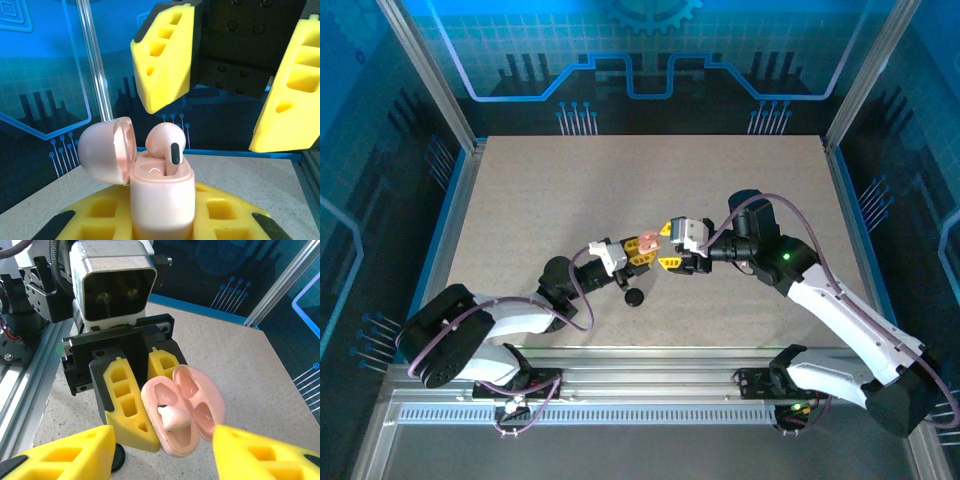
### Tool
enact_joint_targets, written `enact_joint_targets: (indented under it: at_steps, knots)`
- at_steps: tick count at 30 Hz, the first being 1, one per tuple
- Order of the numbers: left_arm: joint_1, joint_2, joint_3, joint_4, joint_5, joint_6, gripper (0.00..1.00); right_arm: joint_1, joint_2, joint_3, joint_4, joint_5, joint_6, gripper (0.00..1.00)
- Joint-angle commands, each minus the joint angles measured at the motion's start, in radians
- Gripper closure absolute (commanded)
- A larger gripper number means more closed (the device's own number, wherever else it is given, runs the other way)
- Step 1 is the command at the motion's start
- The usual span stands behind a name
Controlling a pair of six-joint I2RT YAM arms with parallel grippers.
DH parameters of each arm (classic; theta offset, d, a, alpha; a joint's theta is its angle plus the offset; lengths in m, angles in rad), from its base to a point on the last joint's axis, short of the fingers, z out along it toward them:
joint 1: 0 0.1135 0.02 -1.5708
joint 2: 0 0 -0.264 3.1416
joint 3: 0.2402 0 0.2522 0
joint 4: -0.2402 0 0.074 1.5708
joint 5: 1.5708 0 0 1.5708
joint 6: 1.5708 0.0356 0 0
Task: Insert the wireless bluetooth earbuds into the charging case
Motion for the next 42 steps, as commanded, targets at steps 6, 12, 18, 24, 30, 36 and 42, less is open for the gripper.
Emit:
enact_joint_targets:
  at_steps: [6,12,18,24,30,36,42]
  knots:
    - [0.001,-0.019,-0.002,0.033,0.023,-0.004,0.8,0.023,0.013,0.036,-0.038,-0.038,-0.028,0.49]
    - [0.002,-0.02,-0.004,0.033,0.023,-0.004,0.8,0.033,0.036,0.046,-0.034,-0.032,-0.031,0.49]
    - [0.002,-0.023,-0.006,0.034,0.021,-0.003,0.8,0.039,0.047,0.055,-0.042,-0.03,-0.038,0.49]
    - [0.001,-0.024,-0.005,0.033,0.01,-0.001,0.8,0.043,0.047,0.06,-0.064,-0.034,-0.048,0.51]
    - [0.002,-0.024,-0.005,0.033,-0.002,0.002,0.8,0.044,0.042,0.063,-0.092,-0.034,-0.058,0.54]
    - [0.002,-0.022,-0.007,0.033,-0.008,0.003,0.8,0.052,0.04,0.07,-0.108,-0.044,-0.06,0.56]
    - [0.002,-0.027,-0.009,0.034,-0.014,0.003,0.8,0.057,0.041,0.082,-0.132,-0.041,-0.068,0.6]
